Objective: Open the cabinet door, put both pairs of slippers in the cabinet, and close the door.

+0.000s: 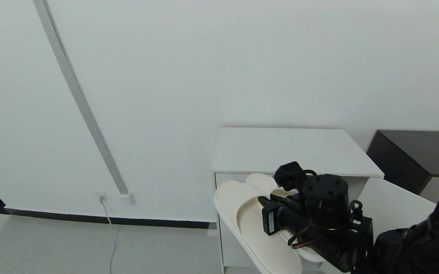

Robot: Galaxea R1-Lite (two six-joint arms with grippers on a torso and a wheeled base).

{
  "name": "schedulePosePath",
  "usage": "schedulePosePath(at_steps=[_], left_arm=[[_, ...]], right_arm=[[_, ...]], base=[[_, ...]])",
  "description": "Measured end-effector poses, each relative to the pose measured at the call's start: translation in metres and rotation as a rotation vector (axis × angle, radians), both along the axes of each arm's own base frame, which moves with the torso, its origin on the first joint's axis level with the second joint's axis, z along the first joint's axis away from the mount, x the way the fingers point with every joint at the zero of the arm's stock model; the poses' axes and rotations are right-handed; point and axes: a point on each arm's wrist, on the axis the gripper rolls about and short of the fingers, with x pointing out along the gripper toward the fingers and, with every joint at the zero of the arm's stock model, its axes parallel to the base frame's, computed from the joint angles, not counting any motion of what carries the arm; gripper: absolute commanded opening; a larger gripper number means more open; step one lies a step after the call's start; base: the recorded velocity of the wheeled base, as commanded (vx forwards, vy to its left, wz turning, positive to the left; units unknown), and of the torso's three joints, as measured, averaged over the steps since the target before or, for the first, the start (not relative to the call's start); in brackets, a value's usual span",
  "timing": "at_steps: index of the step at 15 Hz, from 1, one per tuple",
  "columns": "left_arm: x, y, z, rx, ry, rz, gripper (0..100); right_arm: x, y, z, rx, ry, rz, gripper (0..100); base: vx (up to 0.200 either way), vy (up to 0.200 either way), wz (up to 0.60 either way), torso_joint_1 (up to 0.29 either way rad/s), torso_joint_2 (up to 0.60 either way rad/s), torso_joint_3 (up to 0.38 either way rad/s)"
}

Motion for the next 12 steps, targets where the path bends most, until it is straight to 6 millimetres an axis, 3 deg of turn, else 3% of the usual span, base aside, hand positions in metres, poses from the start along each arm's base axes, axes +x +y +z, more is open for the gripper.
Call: schedulePosePath(at_steps=[12], left_arm=[[0.0000, 0.0000, 0.0002, 0.000, -0.001, 0.000, 0]], right_arm=[[-0.0009, -0.0004, -0.0012, -0.007, 0.000, -0.002, 0]], base=[[0.000, -0.200, 0.00, 0.002, 0.00, 0.001]])
